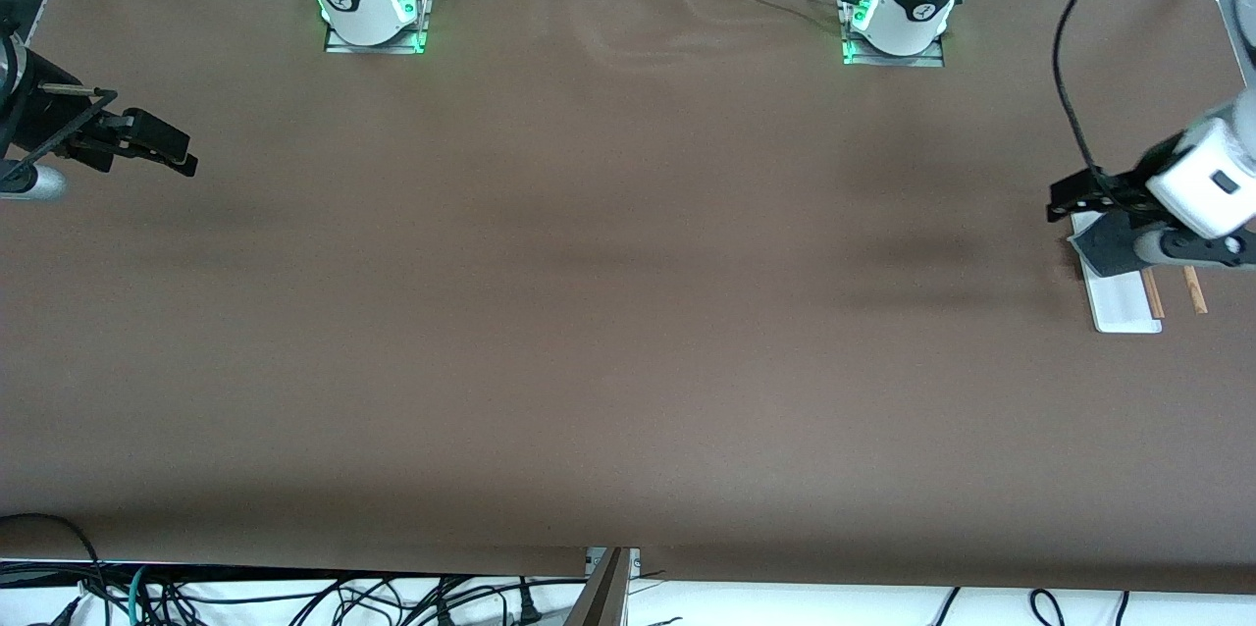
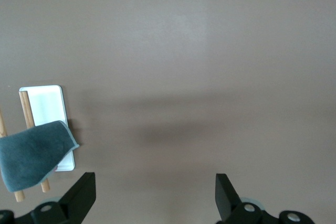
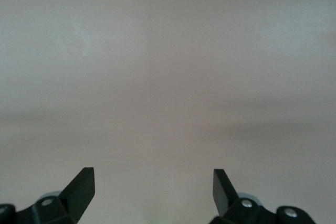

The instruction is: Pass towel and hang on rack

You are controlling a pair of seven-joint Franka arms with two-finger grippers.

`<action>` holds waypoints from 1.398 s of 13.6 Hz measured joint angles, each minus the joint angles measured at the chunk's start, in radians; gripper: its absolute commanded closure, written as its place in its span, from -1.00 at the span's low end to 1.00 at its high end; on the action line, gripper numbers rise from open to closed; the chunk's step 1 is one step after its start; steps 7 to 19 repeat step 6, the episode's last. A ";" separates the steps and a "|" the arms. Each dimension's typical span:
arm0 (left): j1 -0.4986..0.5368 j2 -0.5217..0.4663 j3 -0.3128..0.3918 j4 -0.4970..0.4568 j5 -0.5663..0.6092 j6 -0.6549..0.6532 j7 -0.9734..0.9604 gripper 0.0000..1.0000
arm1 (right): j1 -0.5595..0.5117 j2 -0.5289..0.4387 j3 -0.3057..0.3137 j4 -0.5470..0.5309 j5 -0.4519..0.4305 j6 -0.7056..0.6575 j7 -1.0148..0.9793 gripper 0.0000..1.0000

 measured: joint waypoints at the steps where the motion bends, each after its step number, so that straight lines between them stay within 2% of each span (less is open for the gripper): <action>1: 0.000 -0.028 -0.003 -0.029 0.000 0.014 -0.008 -1.00 | 0.000 0.000 0.000 0.000 0.000 0.000 0.000 -0.99; 6: 0.001 -0.101 0.007 -0.115 -0.066 0.084 -0.012 -1.00 | 0.000 0.001 0.000 0.000 -0.001 0.000 0.000 -0.99; 19: 0.001 -0.101 0.007 -0.115 -0.066 0.084 -0.012 -1.00 | 0.000 0.001 0.000 0.000 -0.001 0.000 0.000 -0.99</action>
